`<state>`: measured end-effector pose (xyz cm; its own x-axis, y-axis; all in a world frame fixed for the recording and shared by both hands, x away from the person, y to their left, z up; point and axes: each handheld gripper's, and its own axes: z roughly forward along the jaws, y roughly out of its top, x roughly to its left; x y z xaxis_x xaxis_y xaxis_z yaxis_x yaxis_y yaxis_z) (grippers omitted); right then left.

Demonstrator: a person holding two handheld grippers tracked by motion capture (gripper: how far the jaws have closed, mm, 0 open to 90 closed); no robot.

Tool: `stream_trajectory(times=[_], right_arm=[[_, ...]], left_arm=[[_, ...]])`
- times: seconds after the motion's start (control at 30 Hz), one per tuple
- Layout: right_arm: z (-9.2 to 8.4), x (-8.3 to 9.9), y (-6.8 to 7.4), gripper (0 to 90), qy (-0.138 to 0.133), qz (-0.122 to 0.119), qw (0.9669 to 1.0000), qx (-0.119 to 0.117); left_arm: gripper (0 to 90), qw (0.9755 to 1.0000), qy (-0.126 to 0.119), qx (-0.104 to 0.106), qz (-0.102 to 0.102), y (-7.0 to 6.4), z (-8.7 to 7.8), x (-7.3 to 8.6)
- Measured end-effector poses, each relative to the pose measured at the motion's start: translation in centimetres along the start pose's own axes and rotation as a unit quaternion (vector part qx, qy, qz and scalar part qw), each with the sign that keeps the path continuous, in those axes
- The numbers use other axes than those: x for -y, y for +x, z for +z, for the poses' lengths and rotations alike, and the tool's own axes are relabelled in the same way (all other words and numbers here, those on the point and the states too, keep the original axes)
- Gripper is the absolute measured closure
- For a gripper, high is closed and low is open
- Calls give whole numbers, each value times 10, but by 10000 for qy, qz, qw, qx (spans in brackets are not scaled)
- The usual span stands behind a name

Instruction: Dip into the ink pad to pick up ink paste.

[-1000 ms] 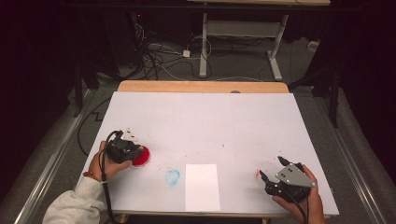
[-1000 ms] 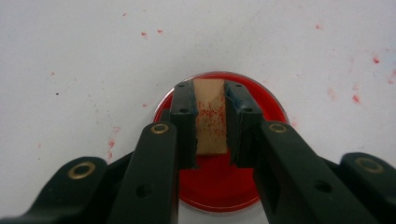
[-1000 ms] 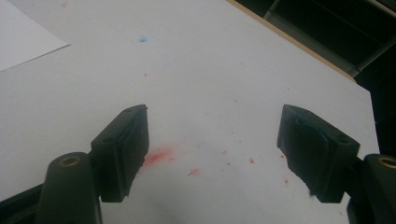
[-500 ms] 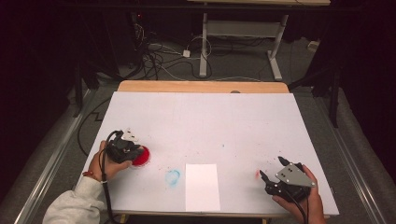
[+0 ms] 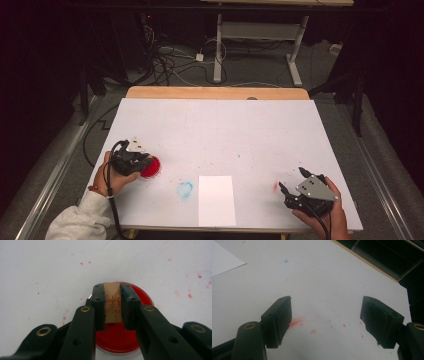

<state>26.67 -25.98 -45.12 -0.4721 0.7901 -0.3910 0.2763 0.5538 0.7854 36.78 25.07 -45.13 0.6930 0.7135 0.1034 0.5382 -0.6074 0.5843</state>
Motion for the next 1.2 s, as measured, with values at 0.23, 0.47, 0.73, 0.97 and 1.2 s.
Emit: stream_trajectory(times=[0.23, 0.47, 0.73, 0.97, 1.2], right_arm=[[0, 0, 0, 259, -4, -7, 10000, 12], [0, 0, 0, 259, -9, -12, 10000, 16], [-1, 0, 0, 259, -9, -15, 10000, 18], [0, -1, 1, 261, 0, -17, 10000, -7], [0, 0, 1, 262, -1, -6, 10000, -6]], left_arm=[[738, 9994, -331, 1, 37, -2, -24, -4], [738, 9987, -491, -23, 142, -5, -41, -7], [738, 9978, -620, -18, 254, -10, -55, -9], [738, 9975, -634, 18, 314, -13, -57, -11], [738, 9980, -534, 68, 340, -13, -53, -10]])
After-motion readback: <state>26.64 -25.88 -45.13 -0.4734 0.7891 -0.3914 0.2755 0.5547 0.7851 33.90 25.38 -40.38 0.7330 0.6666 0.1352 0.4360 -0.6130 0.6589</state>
